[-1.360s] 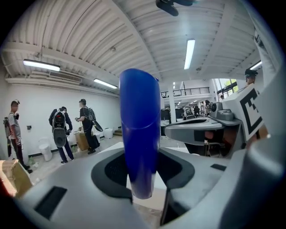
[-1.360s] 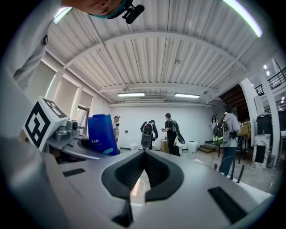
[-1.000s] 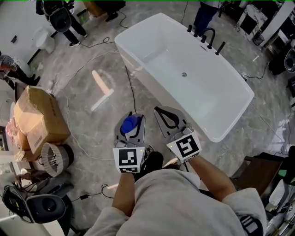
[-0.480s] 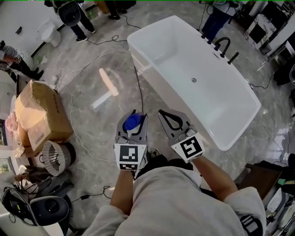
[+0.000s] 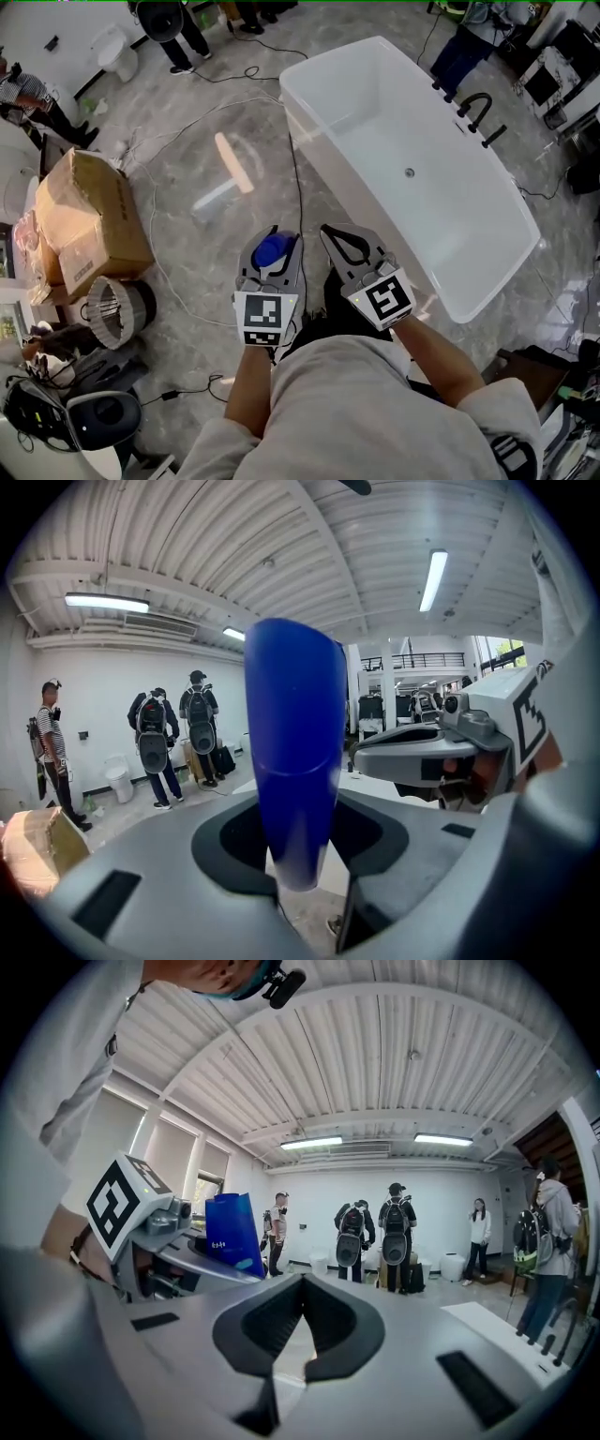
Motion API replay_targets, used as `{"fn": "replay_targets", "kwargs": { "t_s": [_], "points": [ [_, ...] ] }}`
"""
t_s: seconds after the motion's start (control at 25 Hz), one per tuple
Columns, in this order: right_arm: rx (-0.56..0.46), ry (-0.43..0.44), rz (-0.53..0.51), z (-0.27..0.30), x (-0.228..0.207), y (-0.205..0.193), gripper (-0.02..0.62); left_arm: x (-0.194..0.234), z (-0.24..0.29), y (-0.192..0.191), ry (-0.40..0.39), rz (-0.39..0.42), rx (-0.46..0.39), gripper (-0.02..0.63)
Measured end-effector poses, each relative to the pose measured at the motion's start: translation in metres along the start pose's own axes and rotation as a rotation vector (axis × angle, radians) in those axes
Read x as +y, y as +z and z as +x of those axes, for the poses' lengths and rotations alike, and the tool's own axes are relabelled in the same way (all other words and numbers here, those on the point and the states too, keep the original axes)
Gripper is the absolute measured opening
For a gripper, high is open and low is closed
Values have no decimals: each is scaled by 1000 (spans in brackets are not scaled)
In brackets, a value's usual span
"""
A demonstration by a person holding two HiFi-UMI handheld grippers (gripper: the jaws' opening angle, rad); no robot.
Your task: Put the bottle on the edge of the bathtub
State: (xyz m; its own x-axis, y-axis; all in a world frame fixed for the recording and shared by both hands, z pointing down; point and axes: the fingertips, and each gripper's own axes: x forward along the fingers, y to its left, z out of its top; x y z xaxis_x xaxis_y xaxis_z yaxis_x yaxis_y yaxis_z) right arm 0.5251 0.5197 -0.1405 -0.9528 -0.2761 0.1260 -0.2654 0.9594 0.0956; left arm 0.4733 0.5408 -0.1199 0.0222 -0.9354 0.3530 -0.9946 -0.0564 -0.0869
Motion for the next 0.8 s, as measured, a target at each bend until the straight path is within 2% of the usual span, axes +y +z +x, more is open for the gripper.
{"fn": "replay_targets", "kwargs": {
  "t_s": [0.32, 0.56, 0.8],
  "points": [
    [16, 105, 17, 71, -21, -12, 6, 55, 37, -10, 88, -25, 63, 170],
    [27, 133, 25, 118, -72, -14, 6, 89, 85, 2, 137, -71, 74, 170],
    [45, 163, 33, 160, -130, -26, 6, 115, 152, 12, 154, -82, 90, 170]
  ]
}}
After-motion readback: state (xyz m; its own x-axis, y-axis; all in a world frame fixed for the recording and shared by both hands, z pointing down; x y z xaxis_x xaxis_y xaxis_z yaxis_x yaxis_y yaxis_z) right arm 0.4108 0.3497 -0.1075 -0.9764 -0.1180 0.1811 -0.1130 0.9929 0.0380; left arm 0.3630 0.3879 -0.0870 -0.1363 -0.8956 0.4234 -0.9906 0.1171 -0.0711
